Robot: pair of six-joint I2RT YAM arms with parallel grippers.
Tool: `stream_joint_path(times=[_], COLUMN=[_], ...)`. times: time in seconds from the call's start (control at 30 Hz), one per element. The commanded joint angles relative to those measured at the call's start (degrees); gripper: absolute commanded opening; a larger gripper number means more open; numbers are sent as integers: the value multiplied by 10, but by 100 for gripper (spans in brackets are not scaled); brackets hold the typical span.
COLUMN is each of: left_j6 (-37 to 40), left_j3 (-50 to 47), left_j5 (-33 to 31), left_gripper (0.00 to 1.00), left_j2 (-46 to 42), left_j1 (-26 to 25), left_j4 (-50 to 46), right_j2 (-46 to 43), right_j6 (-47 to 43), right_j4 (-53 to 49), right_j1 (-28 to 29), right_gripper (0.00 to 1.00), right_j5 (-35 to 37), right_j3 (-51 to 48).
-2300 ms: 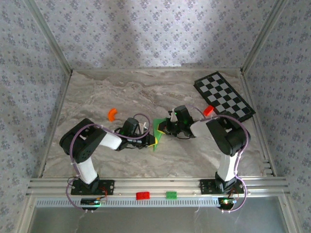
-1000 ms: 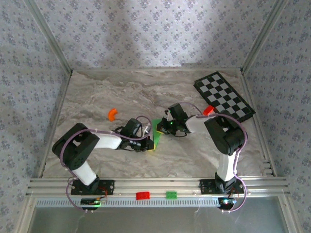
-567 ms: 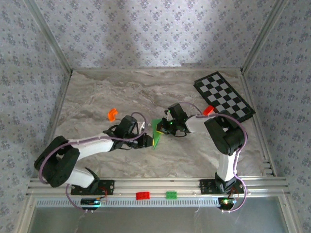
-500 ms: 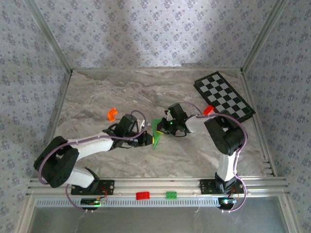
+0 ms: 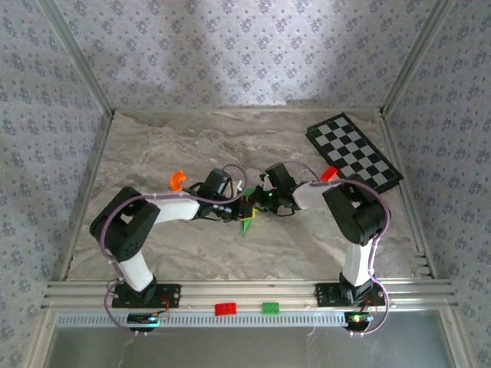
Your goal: Fold a paper plane with a square sheet of paper (pick it up from the middle)
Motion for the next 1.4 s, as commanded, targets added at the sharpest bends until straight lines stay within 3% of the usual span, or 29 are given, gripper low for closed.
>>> stream_joint_path(times=[0.0, 0.27, 0.67, 1.07, 1.37], left_j6=[11, 41, 58, 50, 88], left_j3=[23, 34, -27, -100, -131], left_j5=[21, 4, -26, -47, -68], left_gripper=[2, 2, 2, 2, 2], left_j2=[17, 43, 50, 4, -57], left_j1=[0, -3, -12, -22, -50], left_j4=[8, -28, -22, -8, -90], right_j2=[22, 27, 29, 29, 29], right_j6=[-6, -5, -8, -10, -10], right_j4=[-77, -75, -80, -85, -85], right_j1=[1, 0, 0, 0, 1], right_gripper=[7, 8, 7, 8, 8], right_j5=[40, 39, 39, 44, 47], right_j3=[-15, -18, -20, -18, -18])
